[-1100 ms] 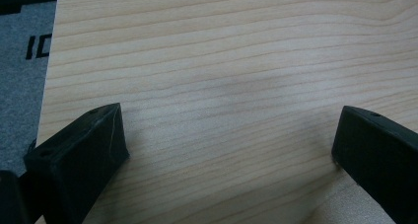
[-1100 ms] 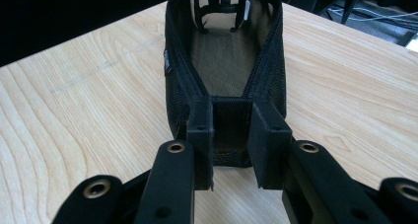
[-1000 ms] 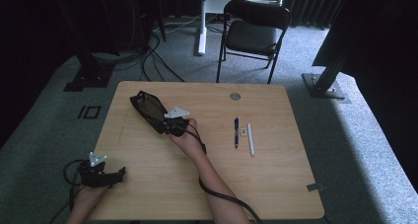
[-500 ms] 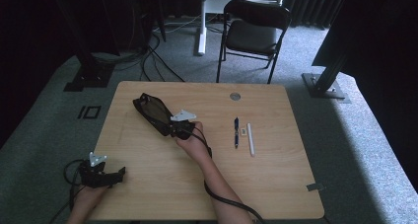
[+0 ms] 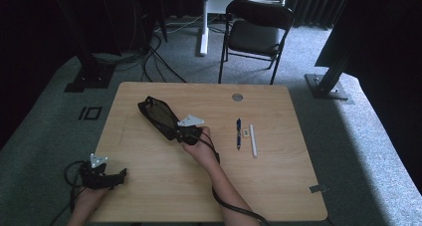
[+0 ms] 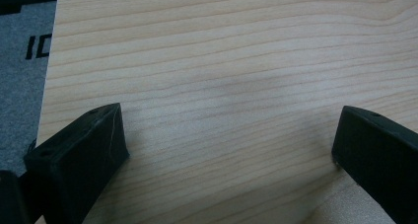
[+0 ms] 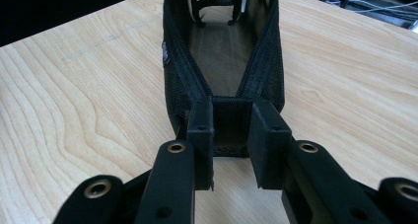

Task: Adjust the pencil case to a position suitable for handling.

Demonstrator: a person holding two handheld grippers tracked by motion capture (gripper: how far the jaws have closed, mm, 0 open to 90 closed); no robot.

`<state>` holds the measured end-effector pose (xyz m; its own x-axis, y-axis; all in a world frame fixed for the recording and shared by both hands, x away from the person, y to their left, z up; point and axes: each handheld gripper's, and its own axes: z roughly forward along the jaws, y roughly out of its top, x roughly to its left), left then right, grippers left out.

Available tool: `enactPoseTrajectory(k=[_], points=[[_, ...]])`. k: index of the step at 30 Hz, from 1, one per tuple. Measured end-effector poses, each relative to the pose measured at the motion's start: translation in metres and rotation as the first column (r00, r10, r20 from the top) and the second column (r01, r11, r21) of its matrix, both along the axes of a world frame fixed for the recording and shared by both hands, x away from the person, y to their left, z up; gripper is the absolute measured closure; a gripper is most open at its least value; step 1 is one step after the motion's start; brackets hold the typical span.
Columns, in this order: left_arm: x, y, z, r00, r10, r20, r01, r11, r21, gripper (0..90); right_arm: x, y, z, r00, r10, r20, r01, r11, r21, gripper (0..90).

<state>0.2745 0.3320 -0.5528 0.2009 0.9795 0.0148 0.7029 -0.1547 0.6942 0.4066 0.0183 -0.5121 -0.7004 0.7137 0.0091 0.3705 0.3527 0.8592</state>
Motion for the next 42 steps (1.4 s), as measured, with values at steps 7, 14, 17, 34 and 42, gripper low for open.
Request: enactPoseTrajectory(k=[7, 14, 17, 34, 42], points=[[0.000, 0.000, 0.000, 1.0000, 0.000, 0.000, 0.000, 1.0000, 0.000, 0.4, -0.005, -0.013, -0.001, 1.0000, -0.003, -0.005, 0.003, 1.000, -0.005, 73.5], [0.000, 0.000, 0.000, 1.0000, 0.000, 0.000, 0.000, 1.0000, 0.000, 0.4, -0.011, -0.025, -0.002, 0.9999, -0.006, -0.011, 0.006, 1.000, -0.007, 73.5], [0.000, 0.000, 0.000, 1.0000, 0.000, 0.000, 0.000, 1.0000, 0.000, 0.4, -0.013, -0.028, -0.002, 0.9999, -0.006, -0.015, 0.006, 1.000, -0.001, 73.5], [0.000, 0.000, 0.000, 1.0000, 0.000, 0.000, 0.000, 1.0000, 0.000, 0.4, -0.034, -0.064, 0.000, 0.9995, -0.022, -0.023, 0.022, 1.000, -0.004, 73.5], [0.000, 0.000, 0.000, 1.0000, 0.000, 0.000, 0.000, 1.0000, 0.000, 0.4, -0.043, -0.077, 0.000, 0.9994, -0.026, -0.025, 0.025, 1.000, -0.007, 73.5]])
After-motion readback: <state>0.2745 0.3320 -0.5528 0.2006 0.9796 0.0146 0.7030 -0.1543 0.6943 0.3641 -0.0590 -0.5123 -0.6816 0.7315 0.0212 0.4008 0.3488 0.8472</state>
